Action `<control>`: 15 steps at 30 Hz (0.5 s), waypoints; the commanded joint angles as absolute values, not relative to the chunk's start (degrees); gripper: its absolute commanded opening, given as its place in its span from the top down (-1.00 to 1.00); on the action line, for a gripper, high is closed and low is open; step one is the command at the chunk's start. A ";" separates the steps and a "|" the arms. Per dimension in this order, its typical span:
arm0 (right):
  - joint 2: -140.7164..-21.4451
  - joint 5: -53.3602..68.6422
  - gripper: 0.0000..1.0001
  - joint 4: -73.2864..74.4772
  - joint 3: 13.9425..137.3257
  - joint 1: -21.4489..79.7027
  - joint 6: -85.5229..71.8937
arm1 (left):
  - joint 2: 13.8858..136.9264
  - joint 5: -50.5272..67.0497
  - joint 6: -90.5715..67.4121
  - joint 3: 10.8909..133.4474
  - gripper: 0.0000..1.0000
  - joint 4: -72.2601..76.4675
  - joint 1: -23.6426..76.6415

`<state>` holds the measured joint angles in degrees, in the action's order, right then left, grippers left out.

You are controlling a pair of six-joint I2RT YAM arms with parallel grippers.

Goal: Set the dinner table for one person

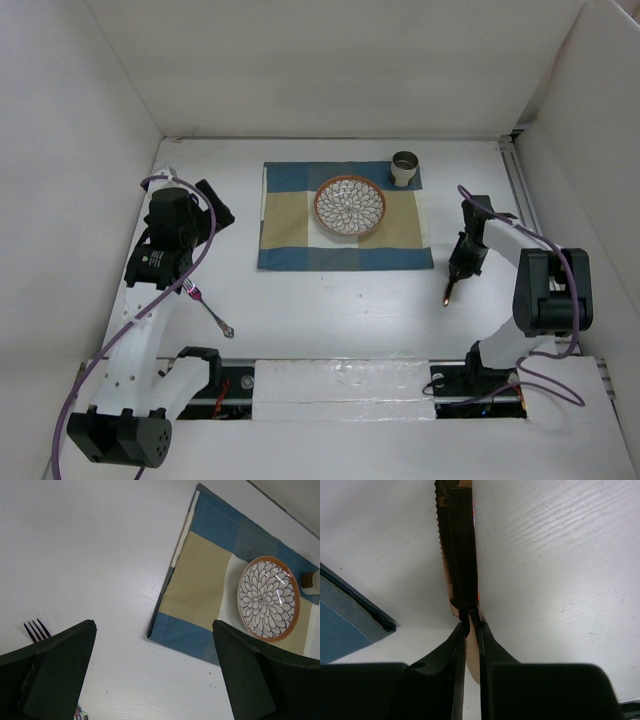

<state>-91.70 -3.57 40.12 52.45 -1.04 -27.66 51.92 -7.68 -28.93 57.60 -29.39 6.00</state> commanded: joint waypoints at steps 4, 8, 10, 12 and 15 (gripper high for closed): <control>-88.78 0.89 1.00 38.23 52.64 -0.97 -29.17 | 51.42 -7.21 -28.12 59.33 -1.00 -27.77 6.06; -85.61 0.26 1.00 38.23 52.65 -1.67 -29.18 | 51.42 -7.21 -28.12 59.33 -1.00 -27.77 6.06; -85.61 0.88 1.00 37.71 52.65 -2.29 -28.66 | 51.42 -7.21 -28.12 59.33 -1.00 -27.25 6.06; -85.08 0.36 1.00 37.71 53.17 -2.29 -28.65 | 51.94 -7.21 -28.12 59.33 -1.00 -27.25 6.06; -83.85 -0.18 1.00 36.66 55.19 -0.09 -28.13 | 51.94 -7.21 -28.12 58.80 -1.00 -27.25 6.06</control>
<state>-86.04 -0.23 39.31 52.38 -1.52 -28.29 52.01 -7.53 -28.93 57.58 -29.34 6.00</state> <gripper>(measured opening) 0.155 0.997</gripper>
